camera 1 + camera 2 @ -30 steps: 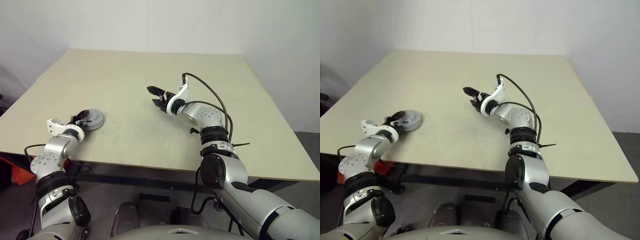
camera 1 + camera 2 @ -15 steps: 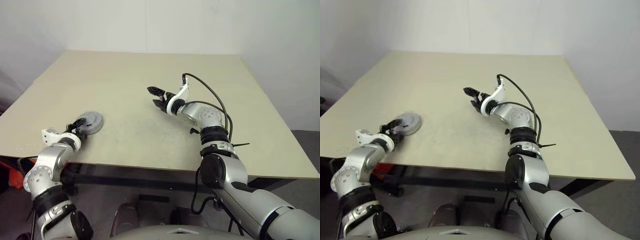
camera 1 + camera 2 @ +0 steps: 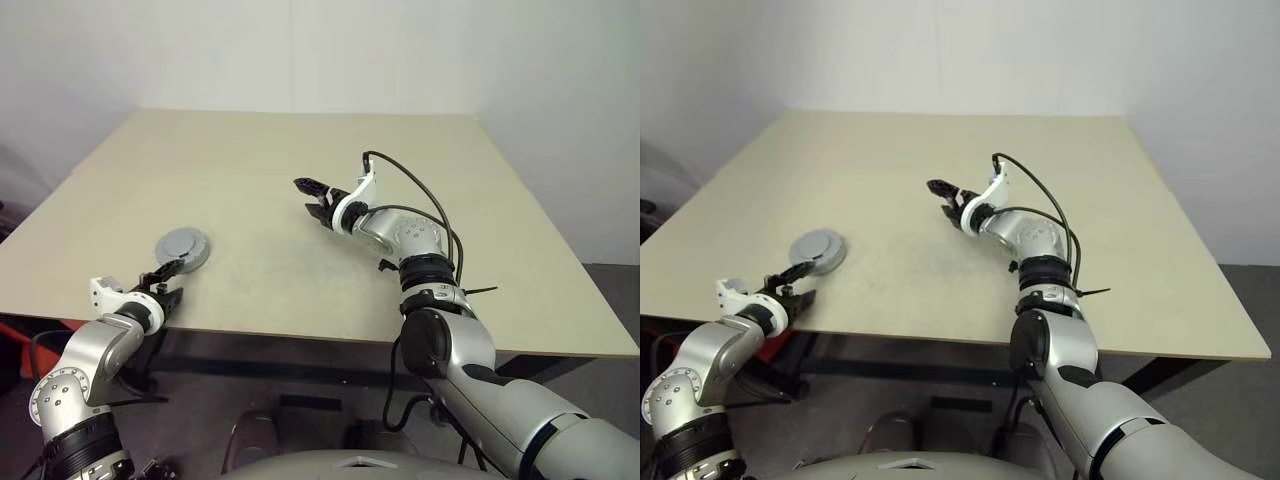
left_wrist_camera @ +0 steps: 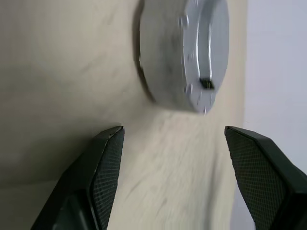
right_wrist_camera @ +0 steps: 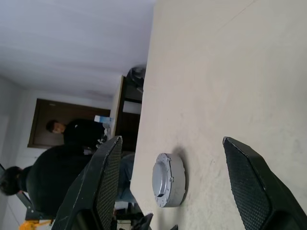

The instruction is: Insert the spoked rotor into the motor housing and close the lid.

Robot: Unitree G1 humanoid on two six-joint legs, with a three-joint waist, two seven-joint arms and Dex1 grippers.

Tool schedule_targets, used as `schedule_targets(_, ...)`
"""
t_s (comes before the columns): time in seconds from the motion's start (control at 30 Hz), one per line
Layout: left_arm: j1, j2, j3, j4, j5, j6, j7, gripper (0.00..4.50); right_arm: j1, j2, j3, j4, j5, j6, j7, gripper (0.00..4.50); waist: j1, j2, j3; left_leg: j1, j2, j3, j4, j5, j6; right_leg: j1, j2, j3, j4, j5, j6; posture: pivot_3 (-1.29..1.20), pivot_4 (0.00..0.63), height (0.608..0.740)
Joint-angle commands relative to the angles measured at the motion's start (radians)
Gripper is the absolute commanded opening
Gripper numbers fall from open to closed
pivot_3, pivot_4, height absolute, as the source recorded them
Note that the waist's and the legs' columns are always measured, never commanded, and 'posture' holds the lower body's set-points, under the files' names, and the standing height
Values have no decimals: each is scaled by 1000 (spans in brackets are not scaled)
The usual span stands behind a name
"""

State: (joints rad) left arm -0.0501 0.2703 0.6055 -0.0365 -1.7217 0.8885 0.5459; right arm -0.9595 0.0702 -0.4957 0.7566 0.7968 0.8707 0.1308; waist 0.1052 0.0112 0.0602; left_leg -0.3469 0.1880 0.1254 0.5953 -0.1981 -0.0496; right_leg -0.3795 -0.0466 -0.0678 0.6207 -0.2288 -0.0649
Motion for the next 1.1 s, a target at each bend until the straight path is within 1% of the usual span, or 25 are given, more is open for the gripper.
schedule_targets(0.03,-93,79,-180,-99,75,108,-196,3571,22,-2,85,-50,-61,-43,78,3840,18,-3,0,-1,0,-1,0,0,0,-1,0,-1,0,0,0,0,0,740)
schedule_targets(0.13,-173,147,-267,-108,221,95,-336,3571,42,-9,135,-72,-104,-83,122,3840,20,-7,1,-3,1,-1,1,1,-2,-3,0,-1,1,1,1,0,0,740)
schedule_targets(0.3,-254,205,-382,-121,407,77,-521,3571,75,-37,216,-109,-192,-187,199,3840,13,-7,1,-2,1,-1,0,2,-3,-4,0,0,3,1,2,0,0,740)
schedule_targets(0.37,-250,240,-469,-166,603,-26,-612,3571,94,-68,264,-120,-261,-267,232,3840,12,-7,1,-4,1,-1,0,2,-3,-6,1,0,3,3,5,0,0,740)
schedule_targets(0.43,-246,293,-564,-178,779,-101,-694,3571,107,-127,324,-106,-331,-333,311,3840,14,-7,1,-4,2,-1,0,2,-3,-6,1,0,3,3,5,0,0,740)
schedule_targets(0.53,-242,357,-668,-141,993,-215,-800,3571,122,-249,439,-40,-473,-458,426,3840,19,-7,1,-6,1,-1,0,1,-2,-6,0,0,2,3,5,0,0,740)
schedule_targets(0.6,-244,375,-719,-110,1109,-283,-845,3571,129,-314,486,-11,-525,-516,522,3840,20,-7,1,-6,1,-1,0,1,-2,-6,0,0,1,2,2,0,0,740)
schedule_targets(0.73,-248,324,-757,-85,1233,-379,-894,3571,153,-418,521,-44,-528,-567,773,3840,17,-7,1,-6,1,0,1,1,-2,-6,-1,0,2,1,1,0,0,740)
schedule_targets(0.87,-253,264,-752,-72,1288,-410,-922,3571,190,-481,557,-86,-545,-610,934,3840,15,-7,1,-6,1,0,1,1,-1,-6,-1,-1,3,5,-7,0,0,740)
schedule_targets(0.97,-261,236,-740,-55,1315,-413,-943,3571,209,-502,572,-99,-566,-629,983,3840,13,-7,1,-8,2,1,2,1,-1,-5,0,-1,3,5,-8,0,0,740)
schedule_targets(1.03,-264,224,-733,-55,1329,-411,-952,3571,214,-502,571,-95,-580,-646,975,3840,13,-7,1,-7,2,1,2,1,0,-5,0,-1,3,5,-9,0,0,740)
schedule_targets(1.1,-267,210,-722,-57,1348,-412,-943,3571,214,-480,563,-74,-601,-677,912,3840,13,-7,1,-6,2,1,3,2,0,-6,0,-1,3,5,-9,0,0,740)
